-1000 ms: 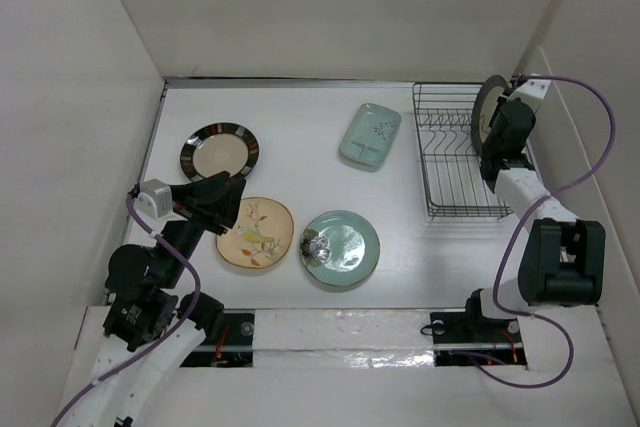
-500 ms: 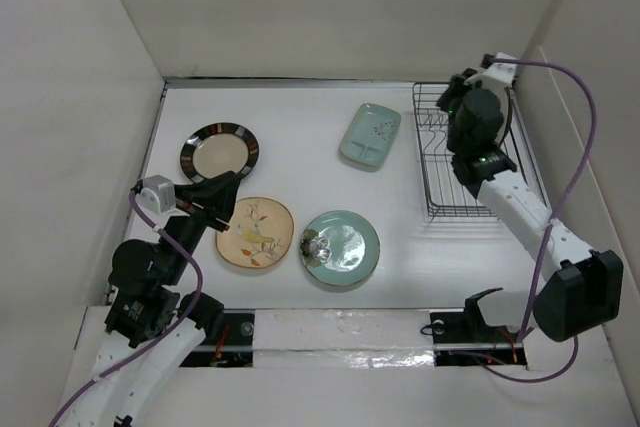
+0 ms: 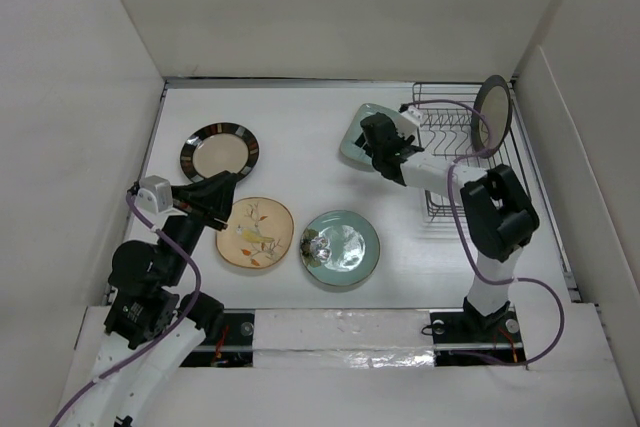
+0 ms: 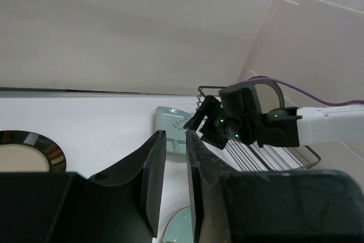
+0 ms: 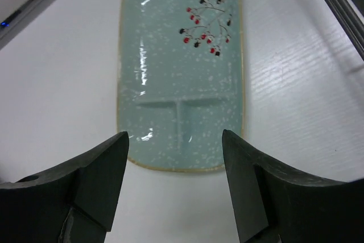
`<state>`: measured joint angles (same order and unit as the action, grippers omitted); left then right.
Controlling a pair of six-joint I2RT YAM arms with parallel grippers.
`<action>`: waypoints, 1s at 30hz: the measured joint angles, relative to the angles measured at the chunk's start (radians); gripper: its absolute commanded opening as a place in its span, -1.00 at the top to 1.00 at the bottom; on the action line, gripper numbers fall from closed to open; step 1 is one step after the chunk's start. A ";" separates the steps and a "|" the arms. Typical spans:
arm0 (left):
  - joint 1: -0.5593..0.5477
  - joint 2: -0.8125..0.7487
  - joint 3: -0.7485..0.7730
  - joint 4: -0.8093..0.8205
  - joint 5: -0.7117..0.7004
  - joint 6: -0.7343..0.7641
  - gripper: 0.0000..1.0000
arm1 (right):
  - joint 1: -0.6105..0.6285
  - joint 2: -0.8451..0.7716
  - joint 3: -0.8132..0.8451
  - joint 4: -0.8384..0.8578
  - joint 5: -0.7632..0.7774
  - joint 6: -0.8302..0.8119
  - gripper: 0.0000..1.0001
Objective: Load the plates into the dish rack
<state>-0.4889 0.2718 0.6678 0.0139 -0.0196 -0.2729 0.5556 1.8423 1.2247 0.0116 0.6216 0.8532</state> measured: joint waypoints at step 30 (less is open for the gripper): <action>0.000 -0.026 0.000 -0.004 0.001 -0.001 0.57 | -0.050 0.155 0.106 -0.222 0.068 0.377 -0.26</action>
<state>-0.4889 0.2455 0.6678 0.0101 -0.0185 -0.2741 0.5053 1.9976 1.3304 -0.2108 0.6891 1.2304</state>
